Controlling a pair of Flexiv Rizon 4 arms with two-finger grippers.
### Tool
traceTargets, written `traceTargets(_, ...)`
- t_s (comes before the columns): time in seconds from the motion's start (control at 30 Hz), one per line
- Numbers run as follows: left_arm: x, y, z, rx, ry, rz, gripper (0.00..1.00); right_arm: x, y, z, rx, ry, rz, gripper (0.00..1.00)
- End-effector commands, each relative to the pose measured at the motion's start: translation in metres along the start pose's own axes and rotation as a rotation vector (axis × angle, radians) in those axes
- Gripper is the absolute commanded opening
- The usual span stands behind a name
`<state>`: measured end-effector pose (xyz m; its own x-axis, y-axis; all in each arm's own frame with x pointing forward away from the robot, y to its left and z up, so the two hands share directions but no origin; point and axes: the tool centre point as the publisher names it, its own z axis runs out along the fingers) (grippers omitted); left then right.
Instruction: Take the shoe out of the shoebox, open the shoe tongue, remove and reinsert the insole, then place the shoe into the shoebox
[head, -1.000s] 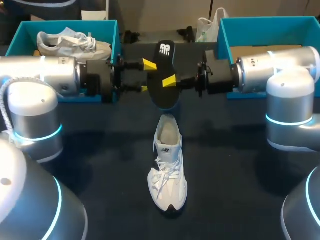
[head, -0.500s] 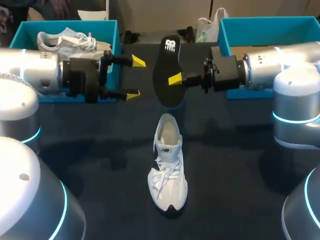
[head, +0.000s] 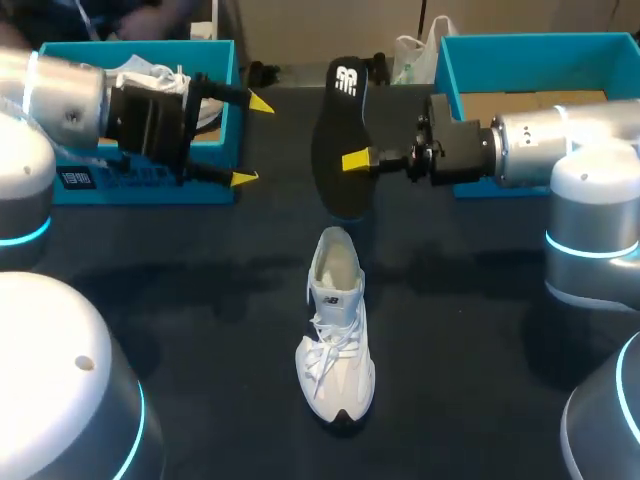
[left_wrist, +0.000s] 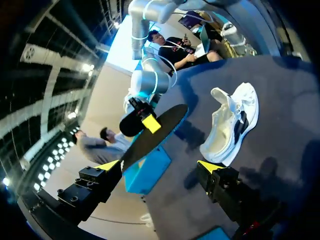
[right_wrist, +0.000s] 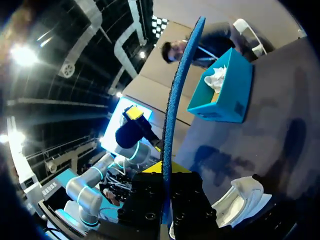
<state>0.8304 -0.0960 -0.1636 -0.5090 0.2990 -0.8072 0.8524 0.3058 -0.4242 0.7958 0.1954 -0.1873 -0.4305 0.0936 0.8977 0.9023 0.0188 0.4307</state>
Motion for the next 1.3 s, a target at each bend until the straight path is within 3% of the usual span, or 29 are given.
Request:
traceTargets(0.03,-0.007,-0.004,0.002,-0.164,0.343,-0.319,1.00,0.002,-0.003,0.004,-0.009,-0.006,0.000,0.00)
traceTargets(0.37,-0.007,-0.004,0.002,-0.164,0.343,-0.319,1.00,0.002,-0.003,0.004,-0.009,-0.006,0.000,0.00)
traceTargets(0.43,0.006,-0.005,0.008,-0.245,0.343,-0.365,1.00,0.002,-0.003,0.004,-0.009,-0.006,0.000,0.00)
traceTargets(0.6,0.036,0.000,0.015,-0.330,0.372,-0.516,1.00,-0.008,-0.008,-0.002,-0.016,-0.026,-0.029,0.00)
traceTargets(0.87,0.071,-0.001,0.015,-0.346,0.401,-0.685,1.00,-0.019,-0.016,-0.005,-0.021,-0.053,-0.099,0.00)
traceTargets(0.93,0.086,-0.004,0.011,-0.406,0.381,-0.717,1.00,-0.020,-0.019,-0.004,-0.025,-0.086,-0.116,0.00)
traceTargets(1.27,0.086,-0.004,0.011,-0.406,0.381,-0.717,1.00,-0.020,-0.019,-0.004,-0.025,-0.086,-0.116,0.00)
traceTargets(1.3,0.088,-0.006,0.017,-0.457,0.375,-0.740,1.00,-0.020,-0.019,-0.004,-0.025,-0.086,-0.116,0.00)
